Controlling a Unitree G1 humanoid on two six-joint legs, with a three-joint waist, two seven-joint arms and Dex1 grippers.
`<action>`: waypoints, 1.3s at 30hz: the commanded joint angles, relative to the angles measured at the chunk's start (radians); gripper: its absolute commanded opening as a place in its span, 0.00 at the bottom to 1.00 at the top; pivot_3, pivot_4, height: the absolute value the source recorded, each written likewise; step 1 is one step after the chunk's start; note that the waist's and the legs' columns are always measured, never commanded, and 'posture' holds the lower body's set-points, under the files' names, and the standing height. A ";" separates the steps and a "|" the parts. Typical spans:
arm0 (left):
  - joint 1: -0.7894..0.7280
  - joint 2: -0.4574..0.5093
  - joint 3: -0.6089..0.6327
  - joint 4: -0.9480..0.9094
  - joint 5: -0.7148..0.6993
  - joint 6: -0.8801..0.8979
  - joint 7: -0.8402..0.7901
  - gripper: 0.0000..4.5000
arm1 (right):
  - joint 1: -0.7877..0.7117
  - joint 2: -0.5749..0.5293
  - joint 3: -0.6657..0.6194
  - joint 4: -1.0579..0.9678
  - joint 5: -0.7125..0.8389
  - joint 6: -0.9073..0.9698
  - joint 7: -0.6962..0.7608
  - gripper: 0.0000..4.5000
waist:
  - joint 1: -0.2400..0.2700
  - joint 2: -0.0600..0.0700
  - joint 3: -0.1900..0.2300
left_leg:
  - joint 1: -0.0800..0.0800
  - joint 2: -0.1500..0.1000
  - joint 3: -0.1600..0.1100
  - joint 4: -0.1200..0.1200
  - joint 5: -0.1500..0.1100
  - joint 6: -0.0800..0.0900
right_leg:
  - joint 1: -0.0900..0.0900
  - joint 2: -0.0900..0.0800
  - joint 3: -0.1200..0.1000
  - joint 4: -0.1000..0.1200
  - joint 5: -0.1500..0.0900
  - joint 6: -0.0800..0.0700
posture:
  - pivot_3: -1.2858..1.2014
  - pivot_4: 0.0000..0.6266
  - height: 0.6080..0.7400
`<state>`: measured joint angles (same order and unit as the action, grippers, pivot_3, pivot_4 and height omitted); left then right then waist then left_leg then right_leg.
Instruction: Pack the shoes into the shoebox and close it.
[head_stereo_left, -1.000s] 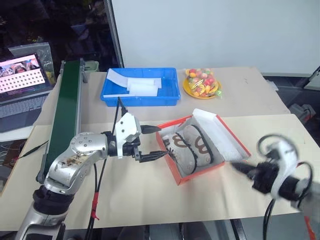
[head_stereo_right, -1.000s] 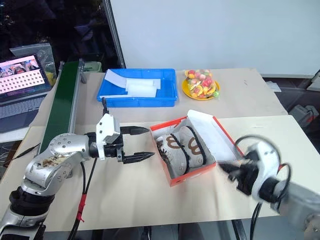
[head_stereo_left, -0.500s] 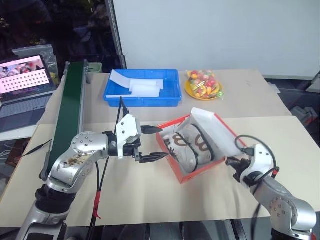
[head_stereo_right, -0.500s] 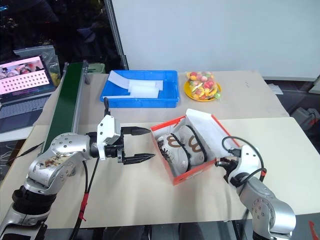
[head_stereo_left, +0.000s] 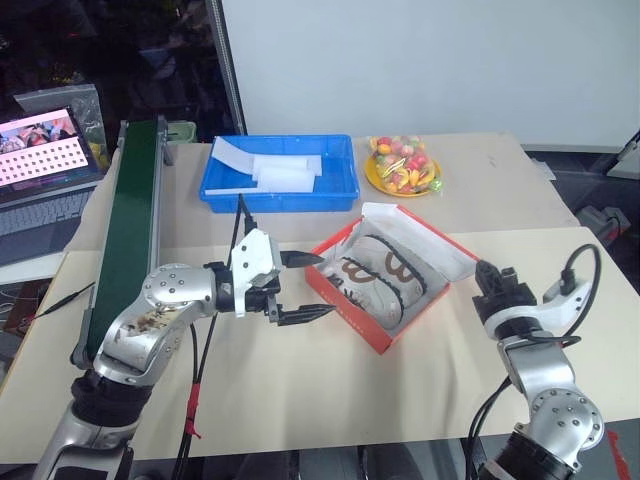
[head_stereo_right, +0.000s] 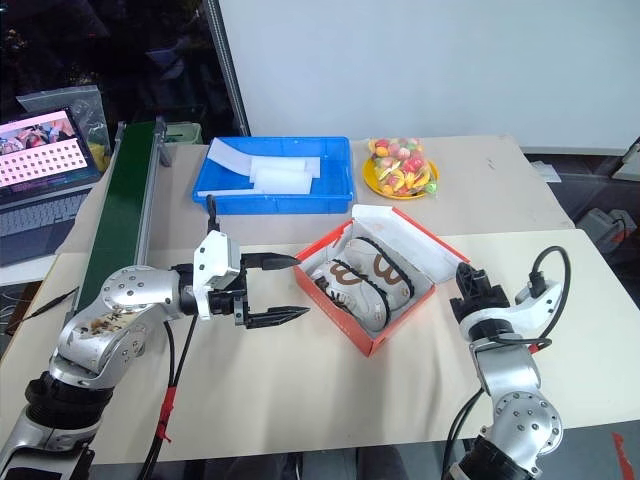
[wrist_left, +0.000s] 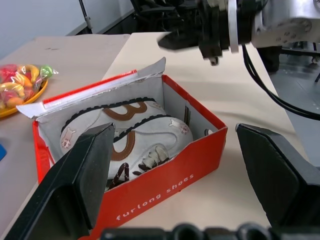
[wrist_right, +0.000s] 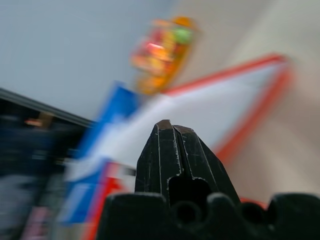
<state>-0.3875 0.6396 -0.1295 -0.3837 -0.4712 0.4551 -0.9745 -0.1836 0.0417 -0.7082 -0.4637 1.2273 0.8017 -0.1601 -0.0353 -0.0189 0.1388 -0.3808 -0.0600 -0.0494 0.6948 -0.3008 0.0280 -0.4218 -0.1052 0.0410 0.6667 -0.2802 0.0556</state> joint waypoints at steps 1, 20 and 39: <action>-0.019 0.005 0.016 -0.026 -0.002 -0.010 -0.003 0.92 | 0.010 -0.097 0.050 -0.027 0.029 -0.016 -0.029 0.00 | -0.004 0.000 0.000 | 0.000 0.000 0.000 0.000 0.000 0.000 | 0.000 0.000 0.000 0.000 0.000 0.000 | 0.52 0.24 0.88; 0.032 -0.044 -0.042 -0.093 0.085 0.061 0.154 0.92 | -0.104 -0.563 0.349 0.435 -0.501 0.169 0.091 0.00 | -0.005 0.000 -0.001 | -0.001 0.001 0.003 0.004 -0.005 0.010 | 0.002 0.001 0.002 -0.001 0.001 0.001 | 0.52 0.24 0.88; 0.074 -0.123 -0.002 -0.194 0.119 0.126 0.353 0.92 | -0.514 -0.345 -0.065 1.032 -0.212 0.103 0.202 0.00 | -0.011 0.000 -0.001 | -0.005 0.001 0.003 0.004 0.000 0.002 | 0.000 0.000 0.001 0.001 0.002 0.002 | 0.52 0.24 0.88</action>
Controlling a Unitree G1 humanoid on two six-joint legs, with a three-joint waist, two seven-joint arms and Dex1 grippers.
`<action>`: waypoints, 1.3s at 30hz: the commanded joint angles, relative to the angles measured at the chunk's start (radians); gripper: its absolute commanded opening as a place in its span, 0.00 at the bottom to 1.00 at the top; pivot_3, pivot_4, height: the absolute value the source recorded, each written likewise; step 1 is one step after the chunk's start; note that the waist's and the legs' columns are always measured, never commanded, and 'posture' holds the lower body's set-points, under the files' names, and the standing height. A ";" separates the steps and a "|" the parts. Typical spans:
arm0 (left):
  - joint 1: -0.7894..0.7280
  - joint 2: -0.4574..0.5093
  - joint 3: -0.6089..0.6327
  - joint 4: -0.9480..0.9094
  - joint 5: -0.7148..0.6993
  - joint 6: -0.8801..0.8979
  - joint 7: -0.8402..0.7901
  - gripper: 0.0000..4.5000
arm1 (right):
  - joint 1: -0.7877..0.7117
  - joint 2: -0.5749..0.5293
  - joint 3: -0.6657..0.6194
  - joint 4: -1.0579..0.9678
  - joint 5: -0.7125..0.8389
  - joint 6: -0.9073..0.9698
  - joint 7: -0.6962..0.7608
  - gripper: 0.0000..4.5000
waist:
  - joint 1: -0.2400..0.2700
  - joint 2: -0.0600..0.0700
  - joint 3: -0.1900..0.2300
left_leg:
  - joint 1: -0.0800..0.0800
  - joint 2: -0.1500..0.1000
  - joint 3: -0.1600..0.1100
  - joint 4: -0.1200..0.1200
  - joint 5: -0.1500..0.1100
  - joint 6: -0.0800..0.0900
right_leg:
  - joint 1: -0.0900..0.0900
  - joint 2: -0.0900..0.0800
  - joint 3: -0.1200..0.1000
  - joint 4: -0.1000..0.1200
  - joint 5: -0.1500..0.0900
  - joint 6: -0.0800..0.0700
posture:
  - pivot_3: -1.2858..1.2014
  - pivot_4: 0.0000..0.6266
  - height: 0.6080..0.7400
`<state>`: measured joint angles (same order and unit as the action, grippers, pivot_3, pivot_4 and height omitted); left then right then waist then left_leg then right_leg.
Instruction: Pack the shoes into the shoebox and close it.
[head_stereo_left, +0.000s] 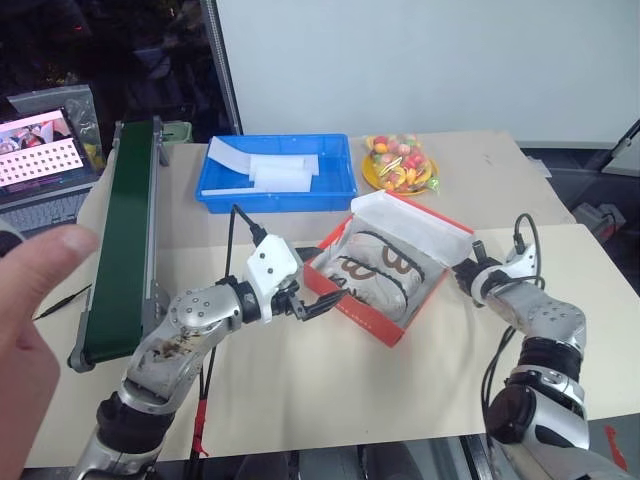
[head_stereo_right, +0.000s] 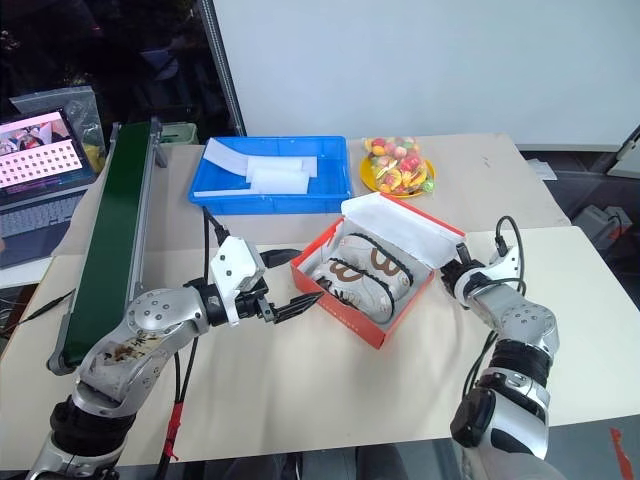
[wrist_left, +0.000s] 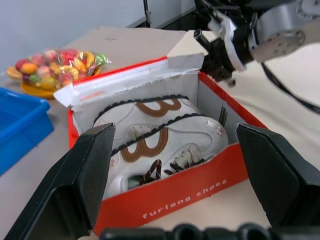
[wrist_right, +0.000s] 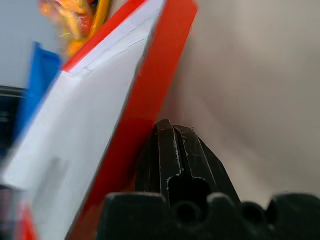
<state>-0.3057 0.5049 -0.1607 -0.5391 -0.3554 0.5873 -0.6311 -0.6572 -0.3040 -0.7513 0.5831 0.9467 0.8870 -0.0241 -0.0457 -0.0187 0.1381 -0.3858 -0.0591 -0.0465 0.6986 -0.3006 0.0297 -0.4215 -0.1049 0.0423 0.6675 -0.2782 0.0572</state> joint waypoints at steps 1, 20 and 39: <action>-0.007 0.013 0.031 -0.040 0.003 -0.005 0.011 0.92 | -0.045 0.008 -0.025 -0.032 0.091 0.021 0.090 0.00 | 0.000 0.000 0.000 | 0.000 0.000 0.000 0.000 0.000 0.000 | 0.000 0.000 0.000 0.000 0.000 0.000 | 0.52 0.24 0.88; -0.021 0.036 0.045 -0.035 0.001 0.000 0.016 0.92 | 0.323 -0.489 0.805 -1.027 -0.215 -0.023 0.840 0.00 | 0.018 -0.003 0.000 | -0.002 -0.002 -0.003 0.002 -0.002 0.003 | 0.000 -0.001 -0.004 -0.005 0.001 0.002 | 0.52 0.24 0.88; -0.018 0.033 0.035 -0.036 0.000 -0.005 0.015 0.92 | 0.144 -0.137 0.863 -0.563 -0.531 -0.020 0.460 0.00 | 0.027 -0.004 0.000 | -0.001 -0.001 -0.003 0.002 0.001 -0.001 | -0.002 -0.001 -0.003 -0.003 0.003 -0.001 | 0.52 0.24 0.88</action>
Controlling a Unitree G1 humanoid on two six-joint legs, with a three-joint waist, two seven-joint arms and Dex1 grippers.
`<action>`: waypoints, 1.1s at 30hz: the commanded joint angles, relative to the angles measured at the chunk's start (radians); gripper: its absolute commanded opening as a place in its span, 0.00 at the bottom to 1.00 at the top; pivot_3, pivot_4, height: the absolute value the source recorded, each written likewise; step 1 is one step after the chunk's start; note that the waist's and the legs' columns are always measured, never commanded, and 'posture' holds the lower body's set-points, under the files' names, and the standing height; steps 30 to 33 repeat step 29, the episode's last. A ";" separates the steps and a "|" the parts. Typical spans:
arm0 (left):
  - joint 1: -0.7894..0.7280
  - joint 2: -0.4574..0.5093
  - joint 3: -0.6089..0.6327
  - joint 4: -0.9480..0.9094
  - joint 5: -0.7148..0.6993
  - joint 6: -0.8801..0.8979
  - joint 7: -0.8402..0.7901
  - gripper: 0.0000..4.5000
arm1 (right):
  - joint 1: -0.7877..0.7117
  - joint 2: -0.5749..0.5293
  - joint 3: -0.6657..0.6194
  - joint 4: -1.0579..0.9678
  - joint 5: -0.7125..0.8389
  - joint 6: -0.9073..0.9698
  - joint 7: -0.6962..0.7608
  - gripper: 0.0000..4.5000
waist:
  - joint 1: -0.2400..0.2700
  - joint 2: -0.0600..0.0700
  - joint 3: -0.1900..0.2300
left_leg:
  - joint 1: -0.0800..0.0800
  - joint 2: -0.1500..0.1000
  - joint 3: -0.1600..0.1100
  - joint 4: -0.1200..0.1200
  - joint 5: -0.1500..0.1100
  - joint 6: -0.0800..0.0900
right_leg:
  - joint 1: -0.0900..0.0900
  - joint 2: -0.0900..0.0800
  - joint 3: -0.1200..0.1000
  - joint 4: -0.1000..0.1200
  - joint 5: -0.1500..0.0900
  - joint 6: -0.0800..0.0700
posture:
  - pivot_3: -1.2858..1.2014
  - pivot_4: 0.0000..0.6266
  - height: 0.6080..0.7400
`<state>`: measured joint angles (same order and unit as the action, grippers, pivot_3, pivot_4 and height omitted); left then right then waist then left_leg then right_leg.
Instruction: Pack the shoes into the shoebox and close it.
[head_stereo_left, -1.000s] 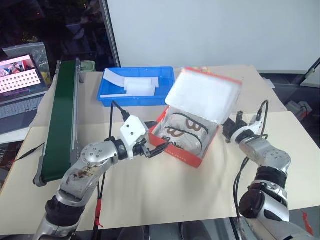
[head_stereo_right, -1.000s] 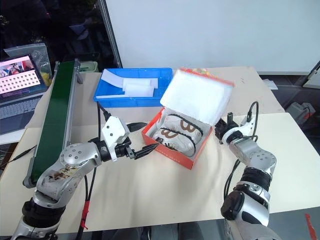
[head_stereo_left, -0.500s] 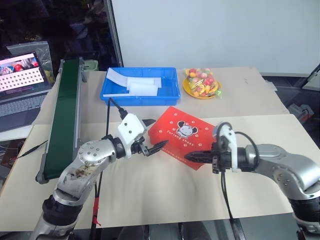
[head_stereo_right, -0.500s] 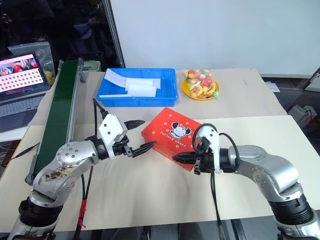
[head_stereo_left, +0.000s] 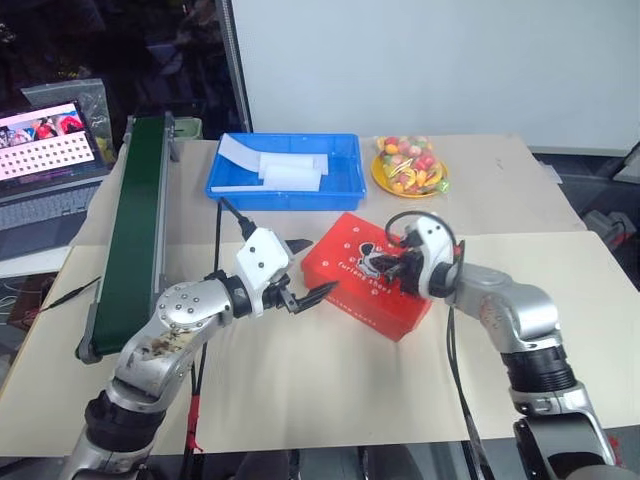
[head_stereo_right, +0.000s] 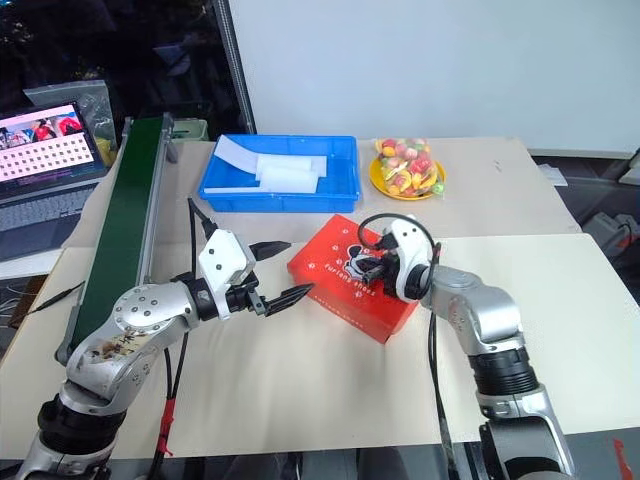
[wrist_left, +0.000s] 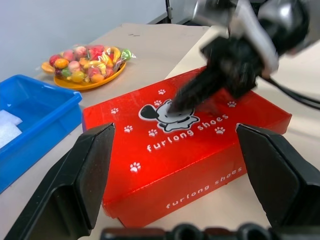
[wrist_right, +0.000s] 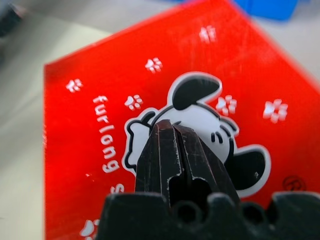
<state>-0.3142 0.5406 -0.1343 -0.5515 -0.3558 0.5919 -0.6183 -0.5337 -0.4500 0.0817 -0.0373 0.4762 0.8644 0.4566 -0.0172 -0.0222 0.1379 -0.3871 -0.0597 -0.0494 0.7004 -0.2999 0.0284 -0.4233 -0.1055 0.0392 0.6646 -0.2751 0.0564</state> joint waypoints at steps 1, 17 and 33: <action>-0.009 -0.003 0.009 -0.023 0.002 -0.010 0.003 0.92 | 0.025 0.010 0.032 0.060 -0.067 0.002 -0.019 0.00 | -0.001 0.000 0.000 | 0.000 0.000 0.000 0.000 0.000 0.000 | 0.000 0.000 0.000 0.000 0.000 0.000 | 0.52 0.24 0.88; 0.004 -0.154 0.226 0.065 -0.064 0.104 0.226 0.92 | 0.066 0.122 -0.496 -0.241 0.206 0.052 -0.198 0.00 | 0.006 0.000 0.000 | 0.000 -0.001 0.000 0.000 0.000 0.000 | -0.002 -0.001 0.001 0.001 0.000 0.000 | 0.52 0.24 0.88; 0.062 -0.206 0.410 0.157 -0.022 0.021 0.383 0.92 | 0.346 -0.087 -0.406 -0.311 -0.121 -0.148 -0.261 0.00 | -0.005 -0.001 -0.001 | 0.002 0.000 0.004 -0.003 0.000 0.000 | -0.001 0.000 0.003 -0.001 0.000 0.000 | 0.52 0.24 0.88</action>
